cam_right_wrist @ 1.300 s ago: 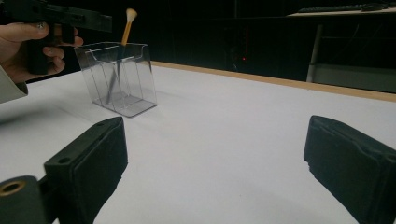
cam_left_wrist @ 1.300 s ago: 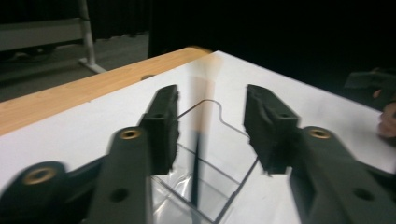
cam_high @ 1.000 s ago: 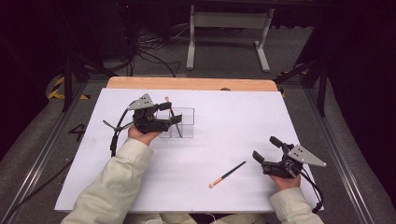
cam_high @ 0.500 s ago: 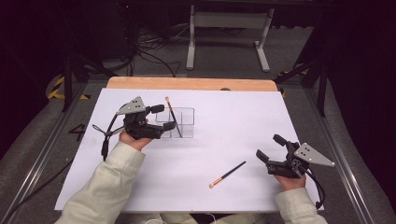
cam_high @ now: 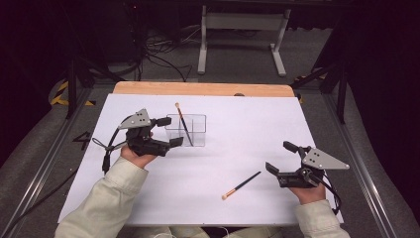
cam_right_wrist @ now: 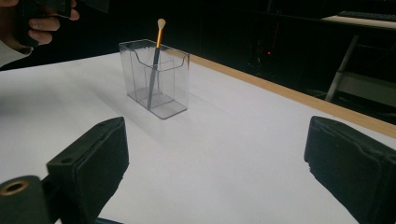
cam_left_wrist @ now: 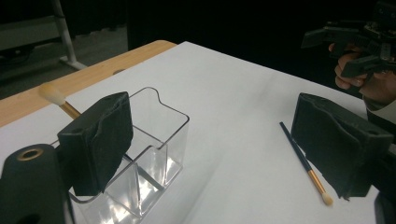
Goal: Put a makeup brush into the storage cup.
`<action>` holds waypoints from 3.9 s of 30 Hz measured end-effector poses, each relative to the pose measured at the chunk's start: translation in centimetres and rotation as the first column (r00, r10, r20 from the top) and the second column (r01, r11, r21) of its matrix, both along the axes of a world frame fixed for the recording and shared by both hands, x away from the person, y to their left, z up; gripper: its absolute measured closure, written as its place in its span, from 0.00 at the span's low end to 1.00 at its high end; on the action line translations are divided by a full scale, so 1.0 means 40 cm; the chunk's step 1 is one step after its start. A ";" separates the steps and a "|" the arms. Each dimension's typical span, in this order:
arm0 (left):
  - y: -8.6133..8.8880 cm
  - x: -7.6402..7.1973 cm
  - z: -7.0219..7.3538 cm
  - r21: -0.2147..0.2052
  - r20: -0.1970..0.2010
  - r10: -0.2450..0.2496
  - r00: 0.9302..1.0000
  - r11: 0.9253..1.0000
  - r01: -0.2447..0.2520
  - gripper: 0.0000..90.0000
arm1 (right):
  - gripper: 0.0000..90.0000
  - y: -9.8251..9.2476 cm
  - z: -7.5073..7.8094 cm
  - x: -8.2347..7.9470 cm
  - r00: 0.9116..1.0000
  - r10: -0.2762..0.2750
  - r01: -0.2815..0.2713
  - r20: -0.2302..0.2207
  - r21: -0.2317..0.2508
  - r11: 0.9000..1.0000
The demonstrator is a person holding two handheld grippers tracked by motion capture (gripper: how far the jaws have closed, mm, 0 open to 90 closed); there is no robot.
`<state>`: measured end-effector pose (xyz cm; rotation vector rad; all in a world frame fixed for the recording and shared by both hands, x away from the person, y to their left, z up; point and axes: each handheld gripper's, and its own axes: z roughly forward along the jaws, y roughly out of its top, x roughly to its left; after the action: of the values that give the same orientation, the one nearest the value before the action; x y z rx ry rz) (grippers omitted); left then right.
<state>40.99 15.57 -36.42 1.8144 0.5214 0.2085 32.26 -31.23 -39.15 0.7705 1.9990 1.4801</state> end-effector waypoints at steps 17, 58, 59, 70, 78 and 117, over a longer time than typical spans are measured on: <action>0.025 0.012 -0.019 0.009 -0.052 0.030 0.998 1.000 -0.030 0.13 | 0.07 0.046 0.078 0.008 0.988 0.092 -0.107 -0.121 -0.126 0.986; 0.099 -0.036 -0.033 0.041 -0.067 0.084 0.994 0.996 -0.081 0.11 | 0.17 0.201 0.104 0.071 0.927 0.185 -0.322 -0.326 -0.438 0.839; 0.101 -0.037 -0.035 0.042 -0.066 0.087 0.994 0.996 -0.085 0.11 | 0.19 0.208 0.102 0.073 0.919 0.192 -0.342 -0.343 -0.456 0.822; 0.124 -0.052 -0.046 0.049 -0.077 0.107 0.991 0.993 -0.103 0.11 | 0.22 0.237 0.087 0.087 0.893 0.210 -0.406 -0.398 -0.509 0.759; 0.133 -0.057 -0.047 0.044 -0.082 0.112 0.990 0.993 -0.109 0.11 | 0.26 0.254 0.065 0.097 0.870 0.220 -0.452 -0.440 -0.539 0.710; 0.120 -0.062 -0.050 0.043 -0.090 0.076 0.993 0.996 -0.072 0.11 | 0.26 0.286 -0.050 0.123 0.789 0.112 -0.544 -0.604 -0.601 0.586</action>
<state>38.51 20.36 -38.41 1.8509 0.6541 0.1883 37.18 -19.79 -41.15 0.4090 2.9955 0.4210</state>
